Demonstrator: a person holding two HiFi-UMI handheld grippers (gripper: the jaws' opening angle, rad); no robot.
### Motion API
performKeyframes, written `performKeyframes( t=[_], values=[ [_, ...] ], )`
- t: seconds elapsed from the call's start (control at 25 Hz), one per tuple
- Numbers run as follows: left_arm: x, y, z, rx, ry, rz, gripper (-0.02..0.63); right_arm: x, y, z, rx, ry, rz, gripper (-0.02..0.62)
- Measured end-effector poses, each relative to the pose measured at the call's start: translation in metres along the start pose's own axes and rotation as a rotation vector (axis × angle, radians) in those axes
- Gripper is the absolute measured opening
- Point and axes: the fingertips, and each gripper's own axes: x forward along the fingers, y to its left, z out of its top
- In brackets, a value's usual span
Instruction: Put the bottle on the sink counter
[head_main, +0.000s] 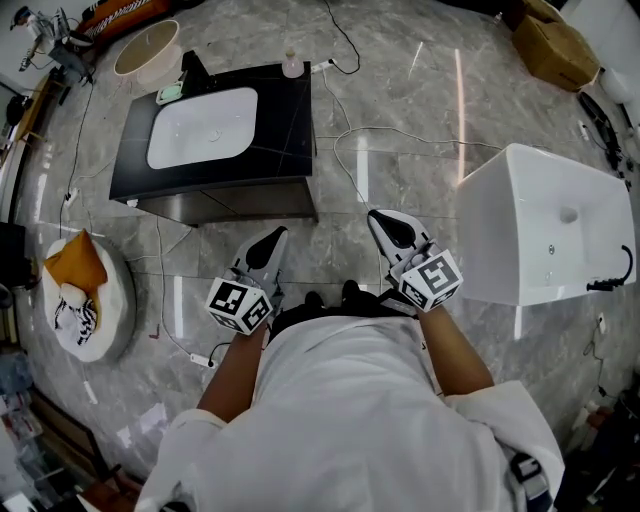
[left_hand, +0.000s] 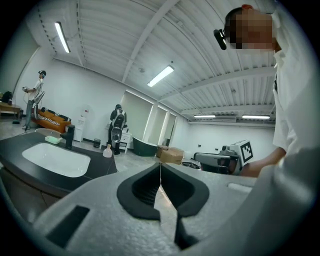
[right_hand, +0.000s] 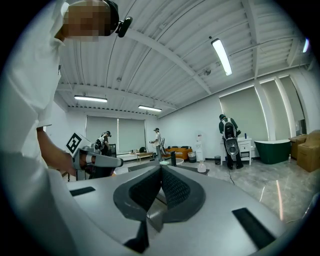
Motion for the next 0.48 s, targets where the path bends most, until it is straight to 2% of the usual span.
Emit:
performKeyframes(
  t=[0.48],
  values=[
    [-0.024, 0.022, -0.007, -0.006, 0.003, -0.010, 0.017, 0.016, 0.021, -0.013, 0.014, 0.016, -0.028, 0.014]
  ],
)
